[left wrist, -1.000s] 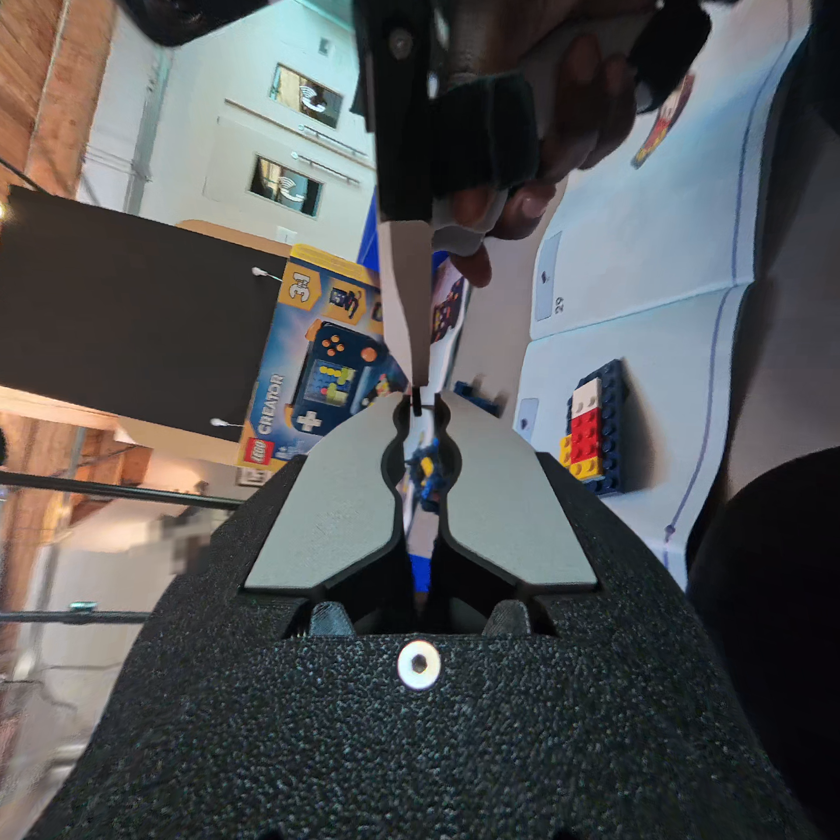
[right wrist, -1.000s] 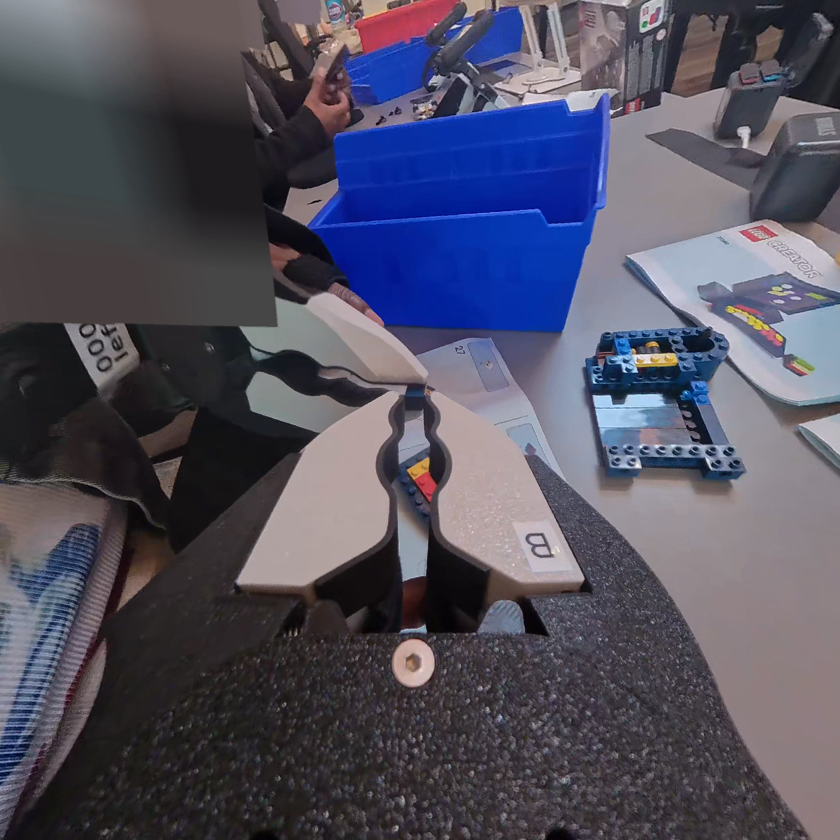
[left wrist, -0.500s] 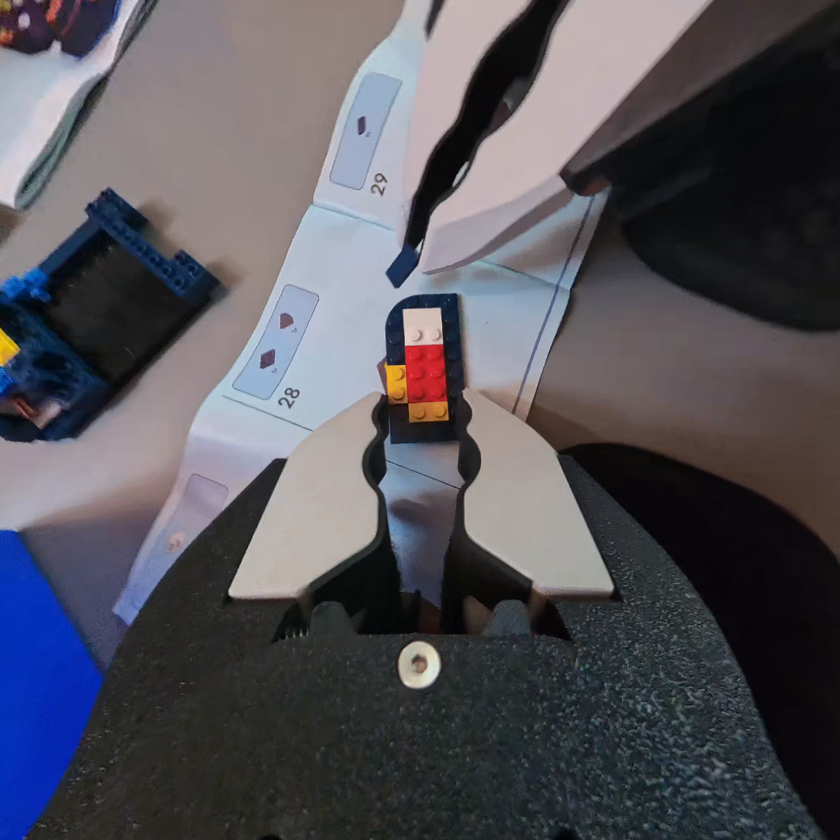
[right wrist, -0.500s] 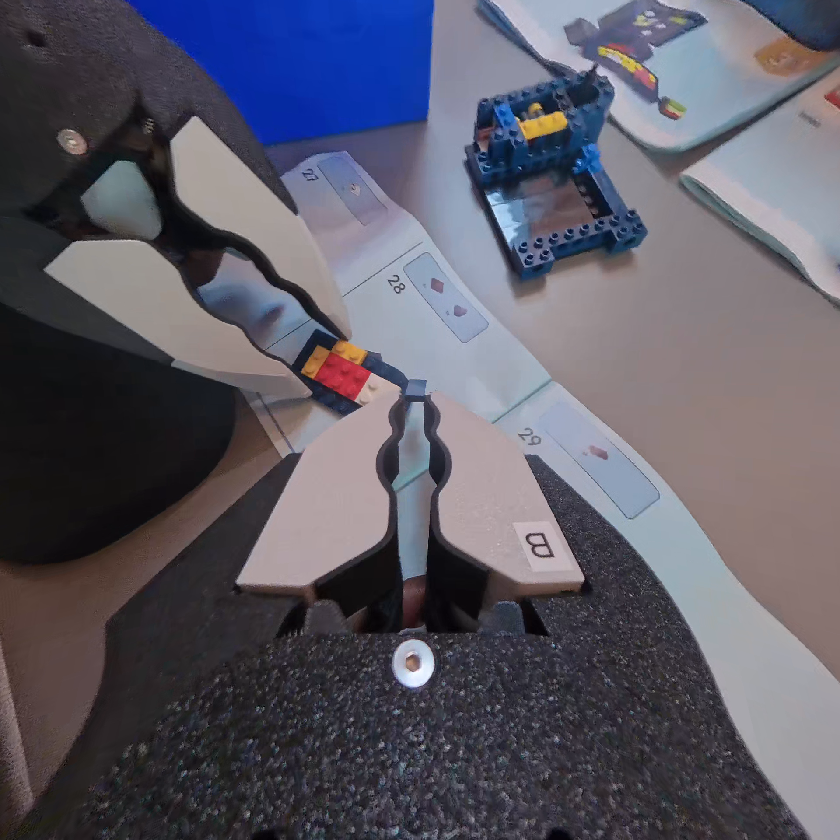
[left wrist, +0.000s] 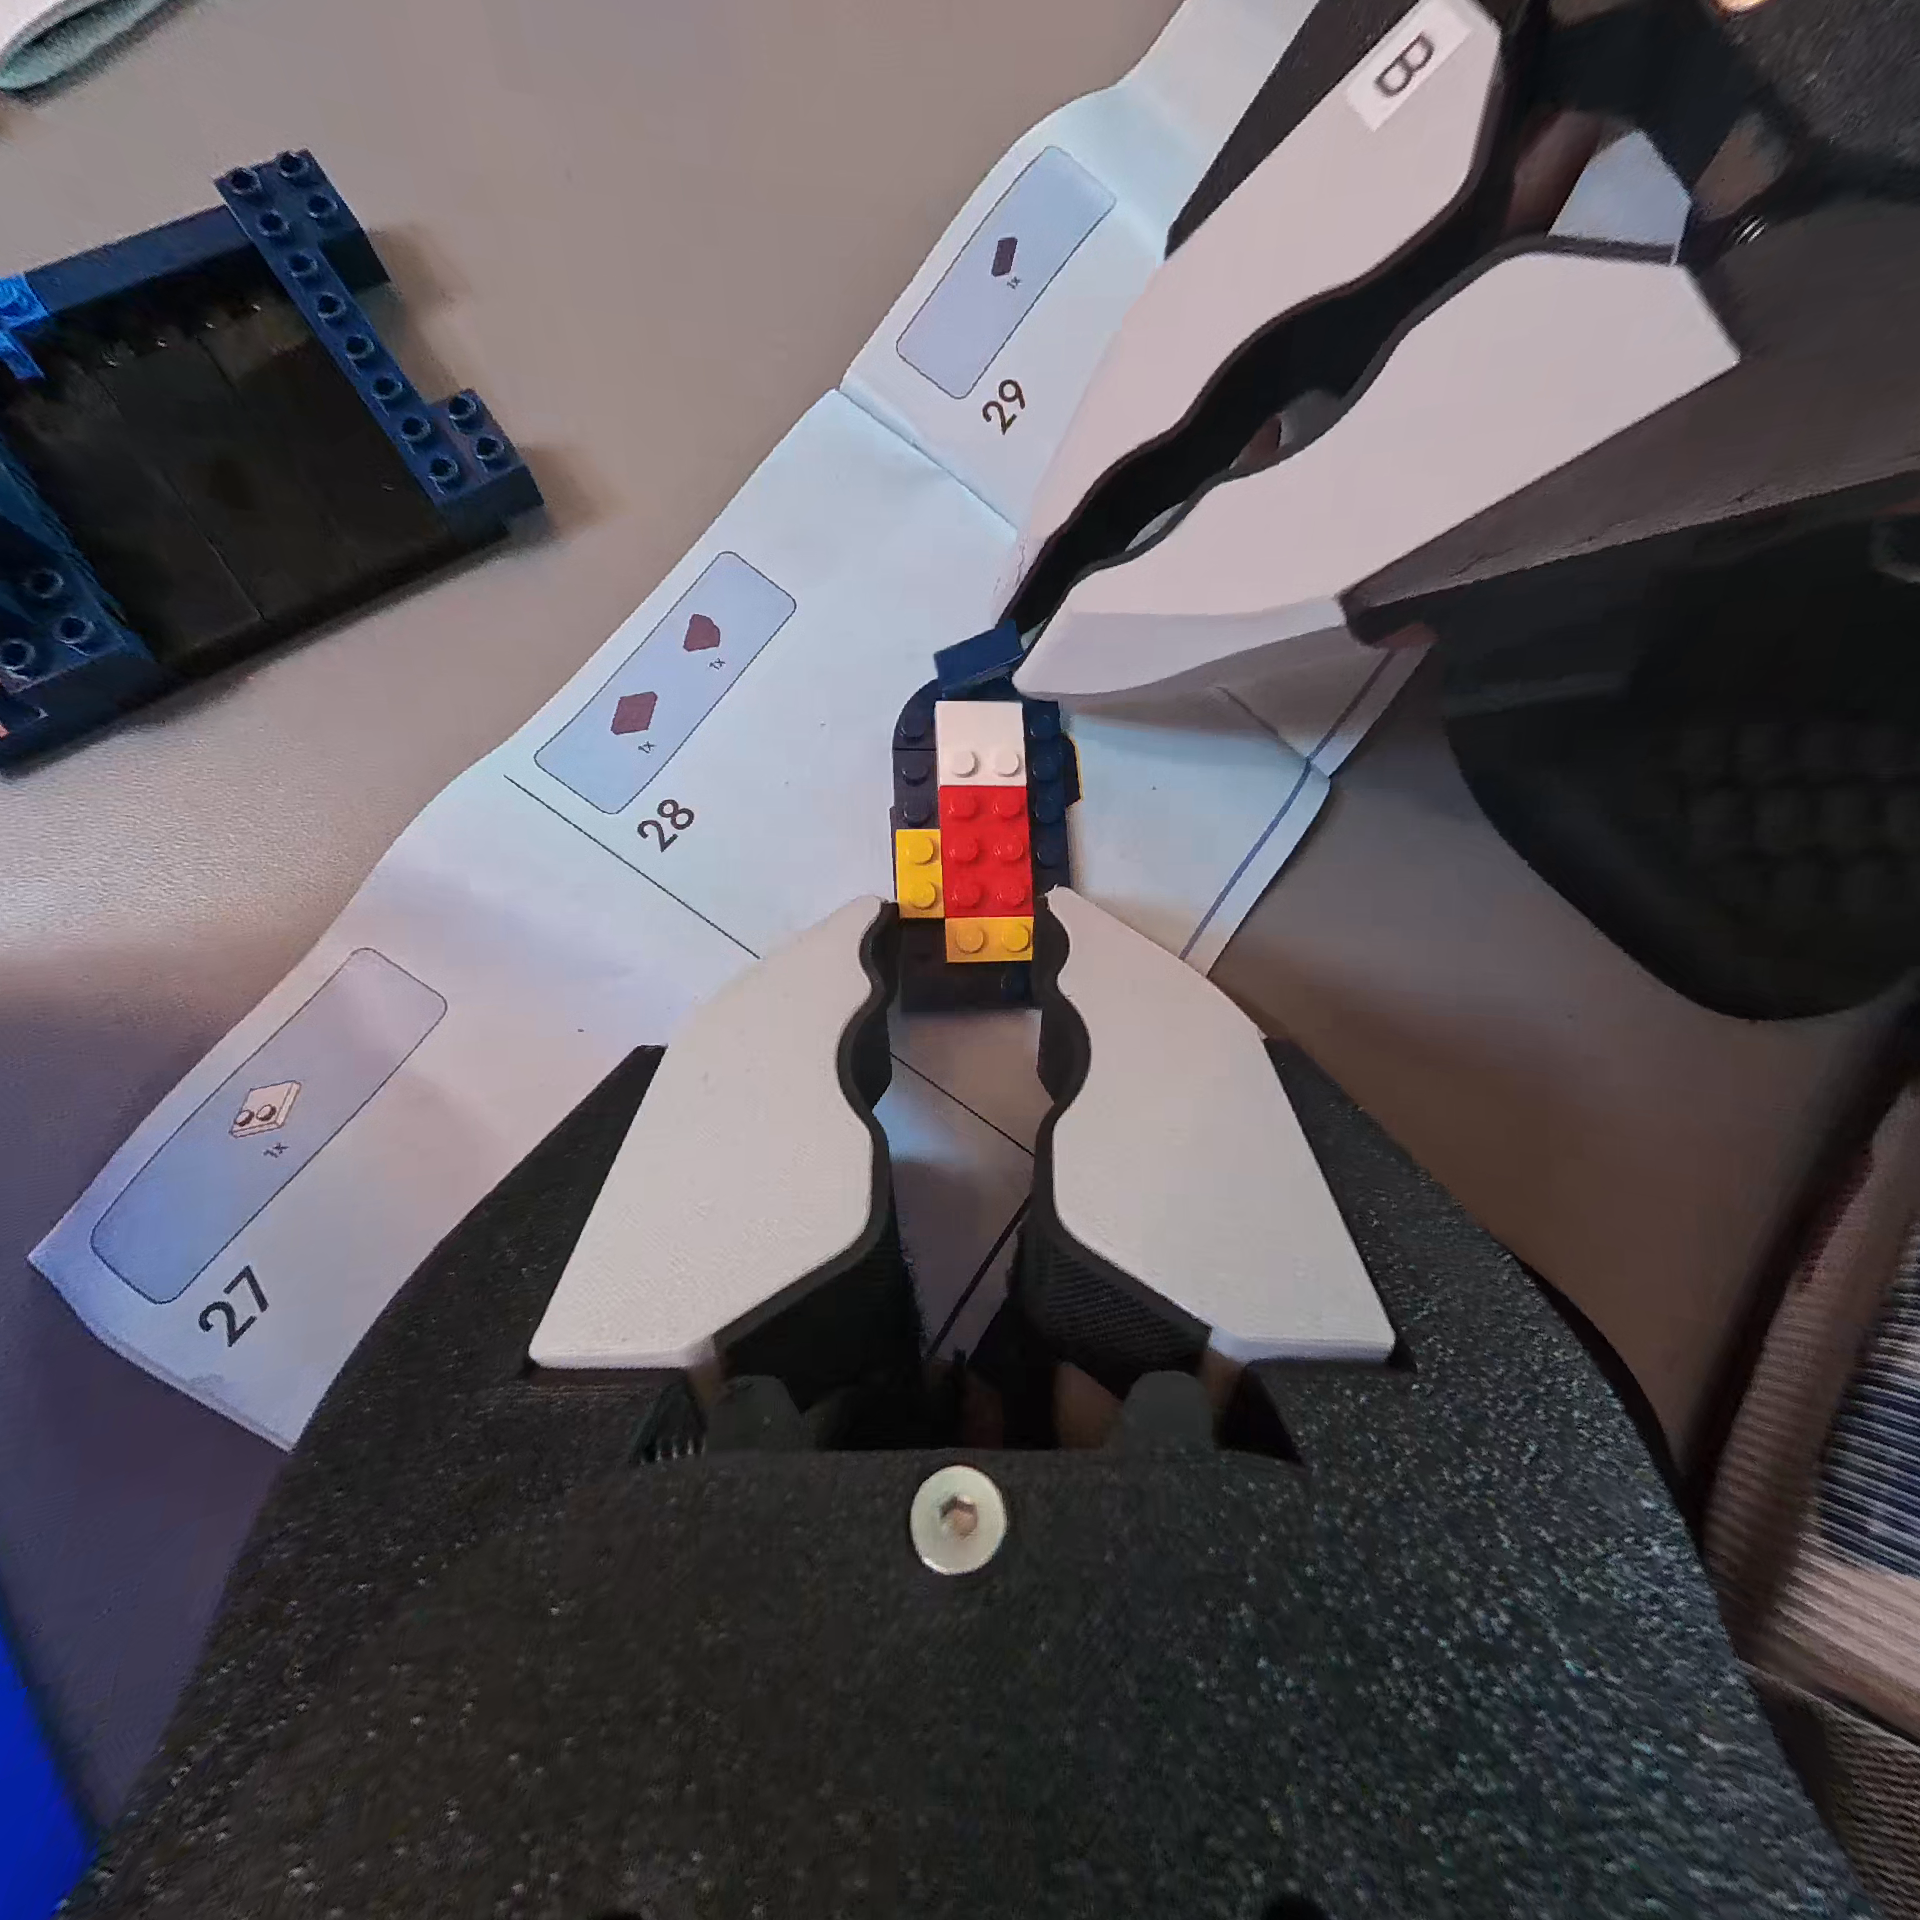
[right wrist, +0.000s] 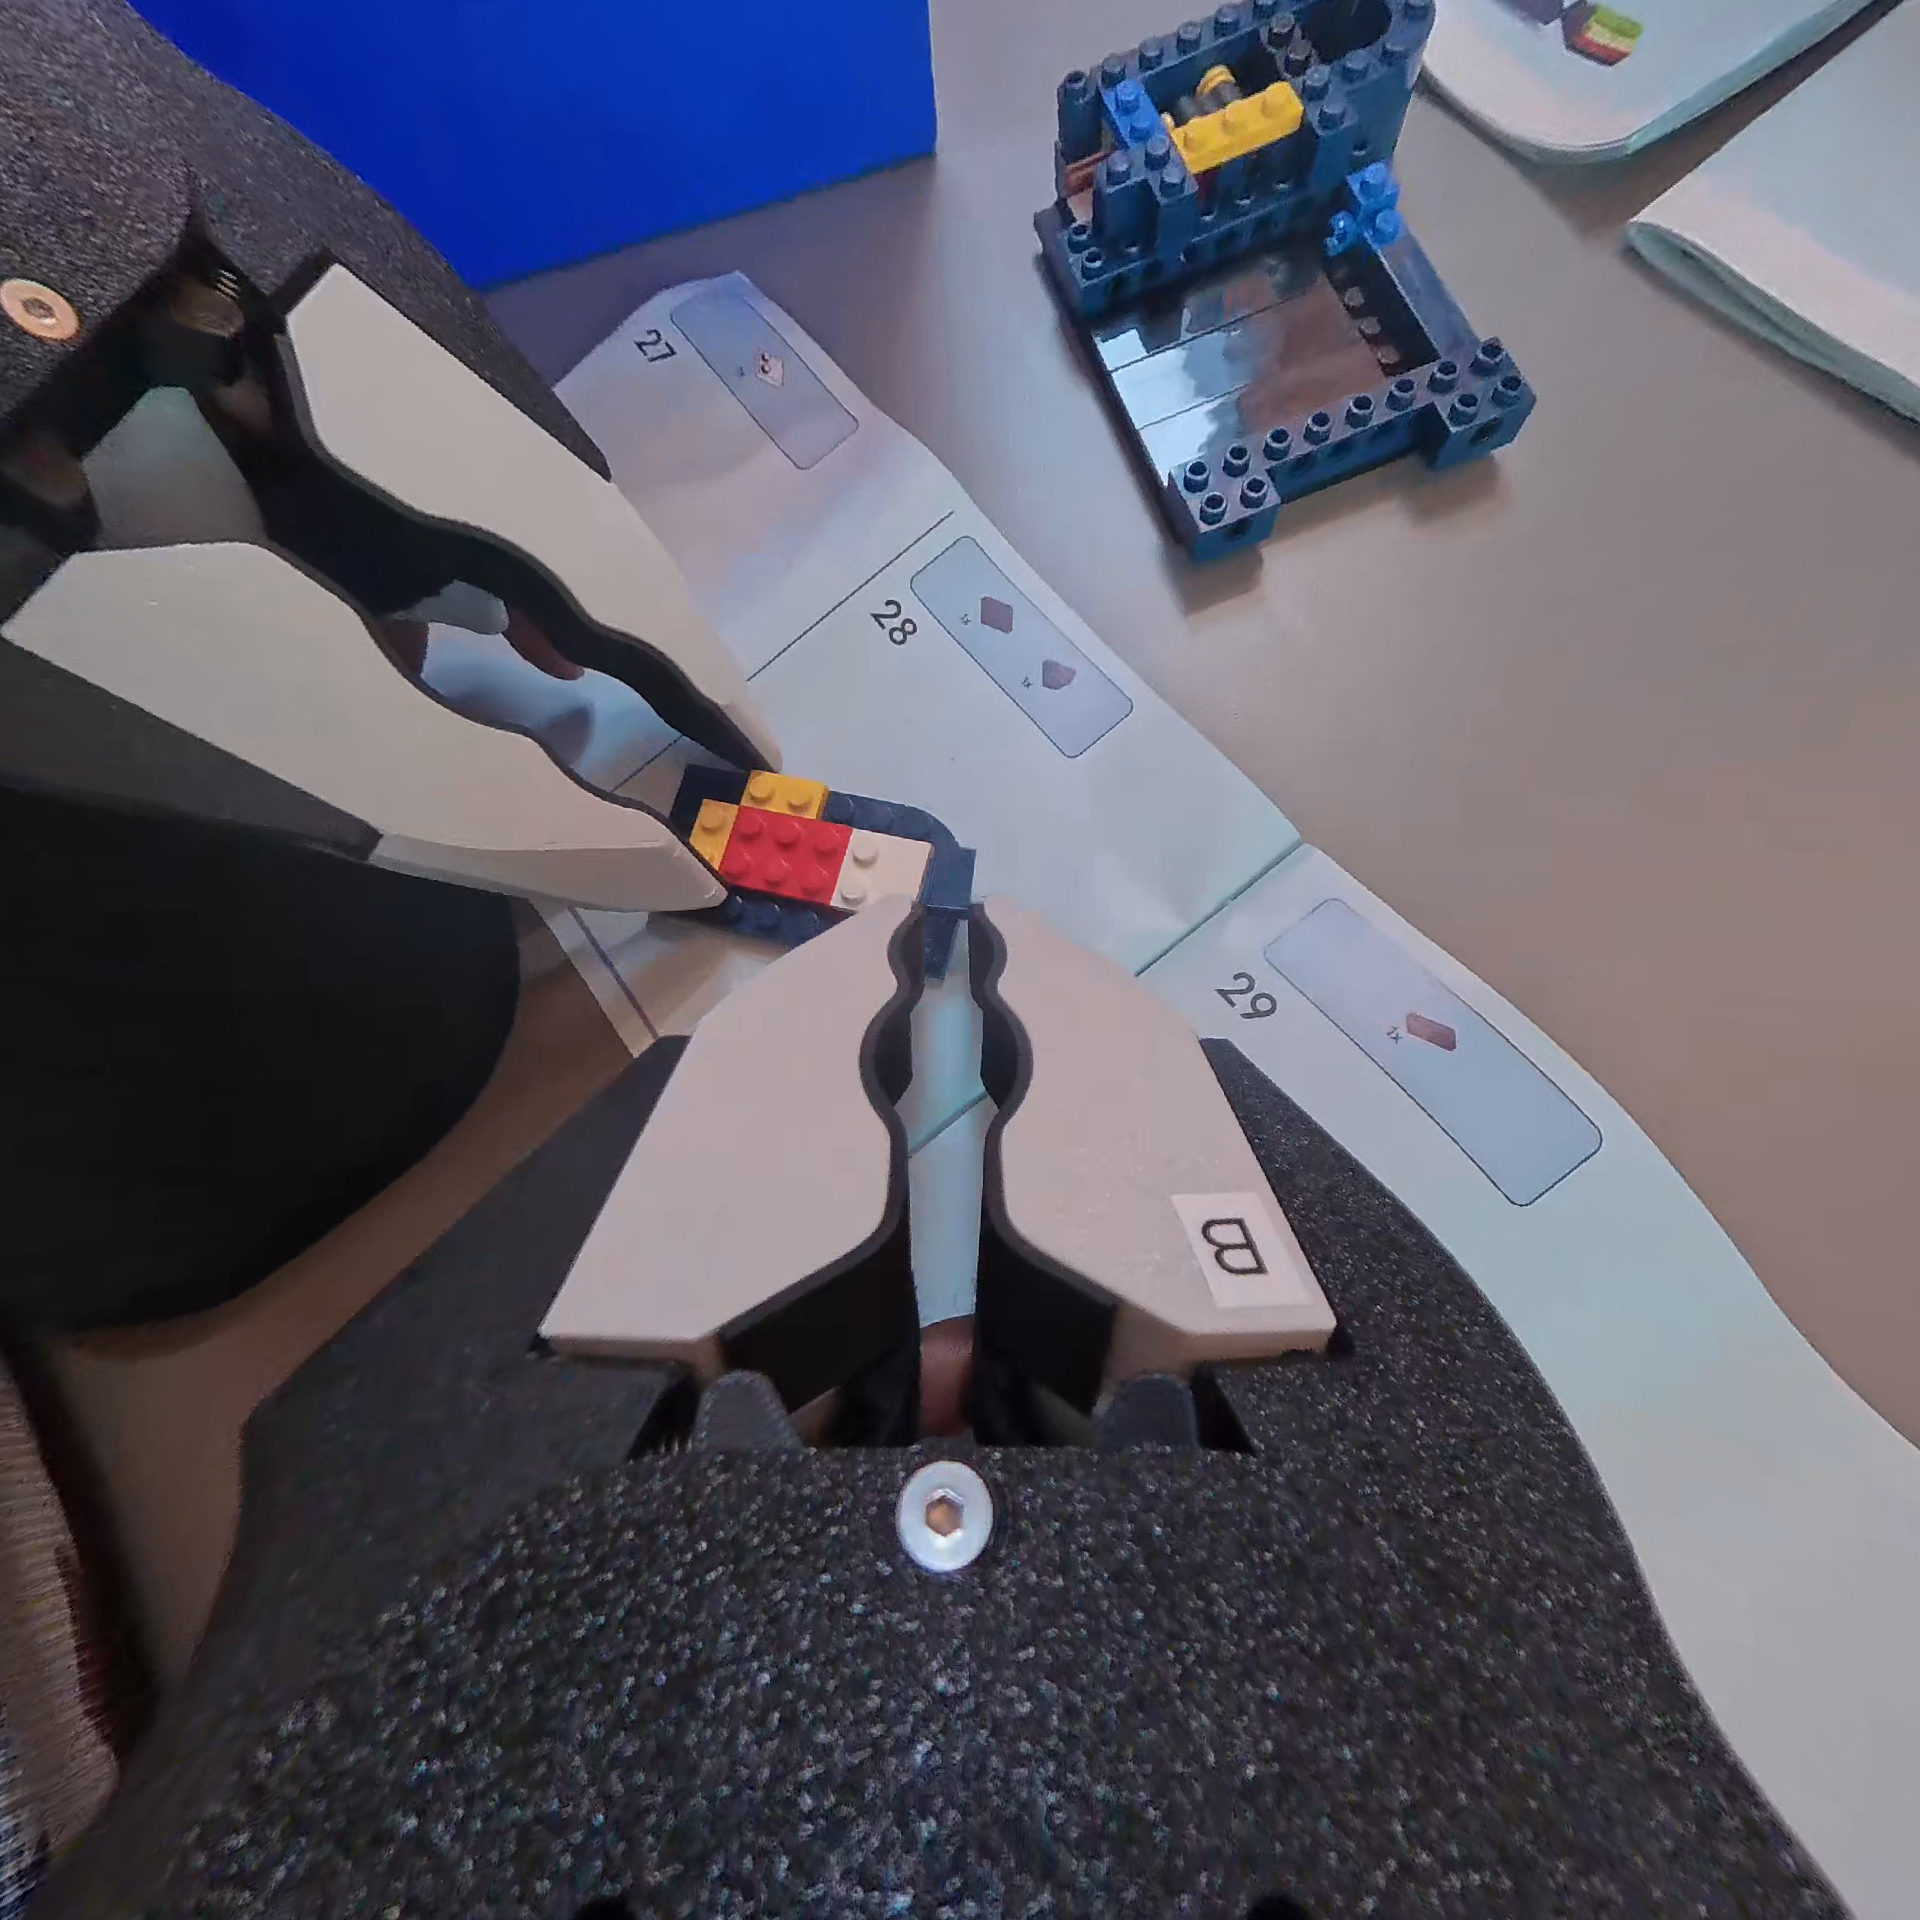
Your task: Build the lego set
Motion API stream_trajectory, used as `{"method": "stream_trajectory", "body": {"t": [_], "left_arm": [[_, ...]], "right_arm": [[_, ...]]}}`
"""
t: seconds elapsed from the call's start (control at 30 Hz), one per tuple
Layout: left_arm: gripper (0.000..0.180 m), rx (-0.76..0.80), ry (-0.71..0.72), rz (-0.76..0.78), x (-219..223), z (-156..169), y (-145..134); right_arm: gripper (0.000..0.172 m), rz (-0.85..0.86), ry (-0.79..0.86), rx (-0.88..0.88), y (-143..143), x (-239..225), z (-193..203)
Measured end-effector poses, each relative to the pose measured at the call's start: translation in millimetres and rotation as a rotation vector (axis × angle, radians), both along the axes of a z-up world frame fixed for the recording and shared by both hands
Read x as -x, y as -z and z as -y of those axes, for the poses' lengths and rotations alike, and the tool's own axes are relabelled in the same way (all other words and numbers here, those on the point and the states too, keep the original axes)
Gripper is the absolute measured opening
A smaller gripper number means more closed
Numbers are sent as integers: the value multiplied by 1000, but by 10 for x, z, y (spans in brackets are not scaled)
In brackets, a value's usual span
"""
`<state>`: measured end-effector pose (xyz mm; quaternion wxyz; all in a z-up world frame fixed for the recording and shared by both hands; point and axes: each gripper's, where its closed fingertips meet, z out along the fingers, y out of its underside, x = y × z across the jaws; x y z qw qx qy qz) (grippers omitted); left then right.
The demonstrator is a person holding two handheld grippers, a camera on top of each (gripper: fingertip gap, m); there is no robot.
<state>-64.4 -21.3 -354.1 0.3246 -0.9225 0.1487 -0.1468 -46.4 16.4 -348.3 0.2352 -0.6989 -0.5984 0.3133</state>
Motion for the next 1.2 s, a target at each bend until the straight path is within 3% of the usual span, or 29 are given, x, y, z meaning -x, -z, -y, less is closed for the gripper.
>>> {"method": "stream_trajectory", "body": {"t": [1.2], "left_arm": [[25, -6, 10, -6, -1, 1, 8]], "right_arm": [[10, 31, -37, 1, 26, -19, 45]]}}
